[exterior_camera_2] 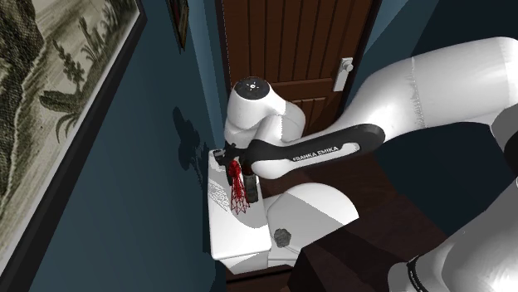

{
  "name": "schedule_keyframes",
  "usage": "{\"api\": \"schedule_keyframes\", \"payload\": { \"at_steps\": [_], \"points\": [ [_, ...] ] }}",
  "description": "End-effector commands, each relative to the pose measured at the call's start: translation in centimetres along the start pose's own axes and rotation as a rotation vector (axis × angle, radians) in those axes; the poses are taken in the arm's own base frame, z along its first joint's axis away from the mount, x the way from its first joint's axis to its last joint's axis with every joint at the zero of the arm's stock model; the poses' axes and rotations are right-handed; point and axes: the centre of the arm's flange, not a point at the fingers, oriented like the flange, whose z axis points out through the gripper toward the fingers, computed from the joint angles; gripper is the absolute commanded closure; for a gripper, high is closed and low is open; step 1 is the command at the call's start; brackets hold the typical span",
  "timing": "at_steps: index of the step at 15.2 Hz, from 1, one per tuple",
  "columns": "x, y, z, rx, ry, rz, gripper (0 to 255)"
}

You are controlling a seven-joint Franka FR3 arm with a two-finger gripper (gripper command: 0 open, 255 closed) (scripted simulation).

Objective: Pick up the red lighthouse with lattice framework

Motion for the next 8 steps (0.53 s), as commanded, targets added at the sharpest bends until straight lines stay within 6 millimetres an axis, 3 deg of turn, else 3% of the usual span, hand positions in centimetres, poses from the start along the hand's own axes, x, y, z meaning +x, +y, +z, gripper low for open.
{"api": "schedule_keyframes", "payload": {
  "at_steps": [1,8],
  "points": [
    [0.2,-0.2,-1.0,0.000,0.000,0.000,255],
    [1.0,-0.6,-4.2,0.000,0.000,0.000,255]
  ]
}}
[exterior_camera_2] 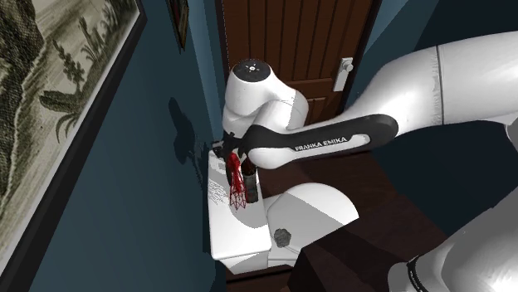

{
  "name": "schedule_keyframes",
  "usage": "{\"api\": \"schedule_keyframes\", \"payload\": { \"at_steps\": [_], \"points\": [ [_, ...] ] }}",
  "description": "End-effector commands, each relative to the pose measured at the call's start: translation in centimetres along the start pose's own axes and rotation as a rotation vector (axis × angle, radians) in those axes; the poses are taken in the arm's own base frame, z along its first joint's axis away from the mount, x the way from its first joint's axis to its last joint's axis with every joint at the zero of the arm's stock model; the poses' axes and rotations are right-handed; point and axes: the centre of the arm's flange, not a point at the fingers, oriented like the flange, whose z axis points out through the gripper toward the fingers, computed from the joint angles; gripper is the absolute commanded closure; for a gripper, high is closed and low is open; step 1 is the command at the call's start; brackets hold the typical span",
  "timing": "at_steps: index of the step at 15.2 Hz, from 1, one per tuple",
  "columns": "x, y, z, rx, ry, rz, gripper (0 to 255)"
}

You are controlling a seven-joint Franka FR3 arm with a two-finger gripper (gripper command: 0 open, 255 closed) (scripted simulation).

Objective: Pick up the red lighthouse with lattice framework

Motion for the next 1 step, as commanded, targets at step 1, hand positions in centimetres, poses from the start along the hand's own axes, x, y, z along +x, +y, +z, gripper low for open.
{"api": "schedule_keyframes", "payload": {
  "at_steps": [1],
  "points": [
    [0.17,-0.03,-0.25,0.000,0.000,0.000,255]
  ]
}}
